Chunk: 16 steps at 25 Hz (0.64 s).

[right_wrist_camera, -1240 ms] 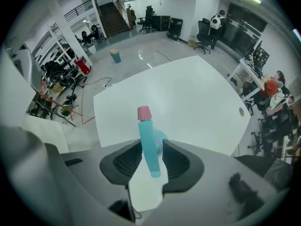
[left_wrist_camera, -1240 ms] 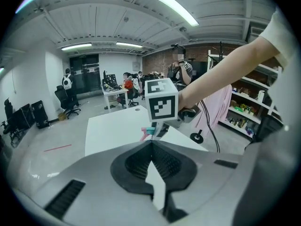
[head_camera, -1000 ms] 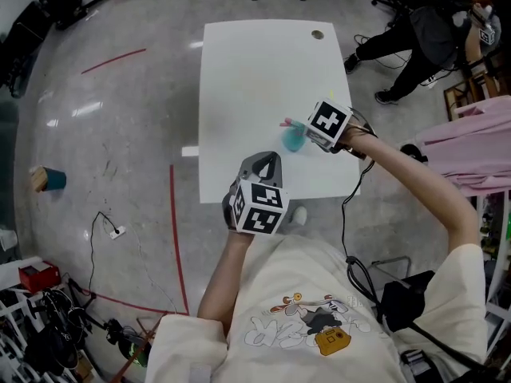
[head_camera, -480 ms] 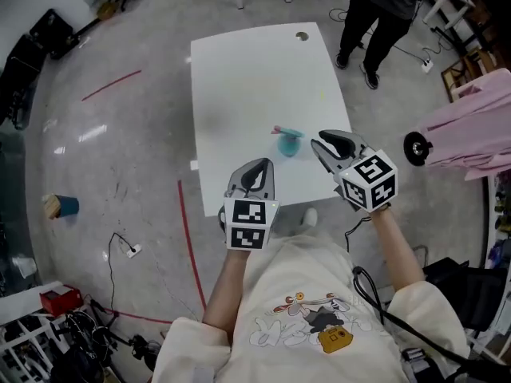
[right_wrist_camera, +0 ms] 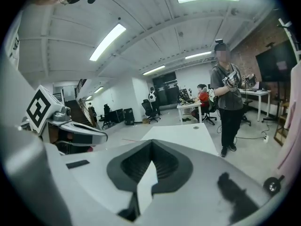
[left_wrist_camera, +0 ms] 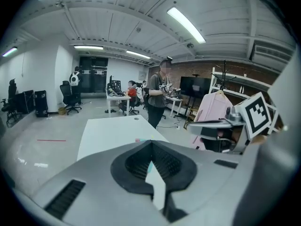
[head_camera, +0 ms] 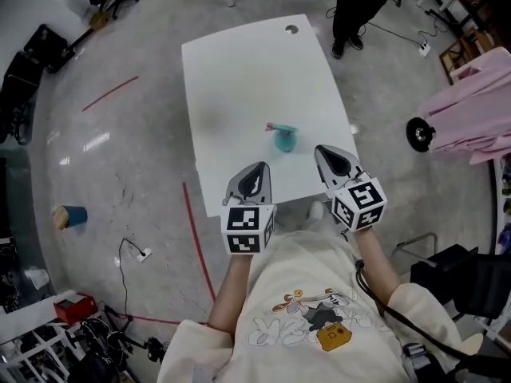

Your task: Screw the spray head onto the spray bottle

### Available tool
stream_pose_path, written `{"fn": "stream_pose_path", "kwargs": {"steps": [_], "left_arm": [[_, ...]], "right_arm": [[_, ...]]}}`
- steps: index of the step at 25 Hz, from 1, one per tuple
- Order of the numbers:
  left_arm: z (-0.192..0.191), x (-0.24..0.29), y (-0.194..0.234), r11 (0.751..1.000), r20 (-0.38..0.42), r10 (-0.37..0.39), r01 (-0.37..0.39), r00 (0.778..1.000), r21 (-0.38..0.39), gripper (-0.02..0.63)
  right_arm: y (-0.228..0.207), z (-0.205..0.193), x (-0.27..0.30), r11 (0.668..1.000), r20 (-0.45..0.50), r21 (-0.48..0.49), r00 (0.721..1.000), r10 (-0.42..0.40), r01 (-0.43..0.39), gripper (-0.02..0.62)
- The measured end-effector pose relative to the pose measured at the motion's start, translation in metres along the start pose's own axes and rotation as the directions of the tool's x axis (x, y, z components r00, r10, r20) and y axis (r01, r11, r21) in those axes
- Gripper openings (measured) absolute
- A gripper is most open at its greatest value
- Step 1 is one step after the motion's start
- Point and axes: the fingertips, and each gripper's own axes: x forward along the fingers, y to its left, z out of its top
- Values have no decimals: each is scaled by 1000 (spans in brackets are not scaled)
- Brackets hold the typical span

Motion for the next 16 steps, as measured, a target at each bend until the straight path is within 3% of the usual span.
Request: {"fn": "stream_pose_path", "kwargs": {"steps": [16], "left_arm": [[-1,8,-2,1000,-6,14,-14,1000,-23,8]], "right_arm": [[3,-8,3,1000,-28,-20,999,20,-20,5]]}}
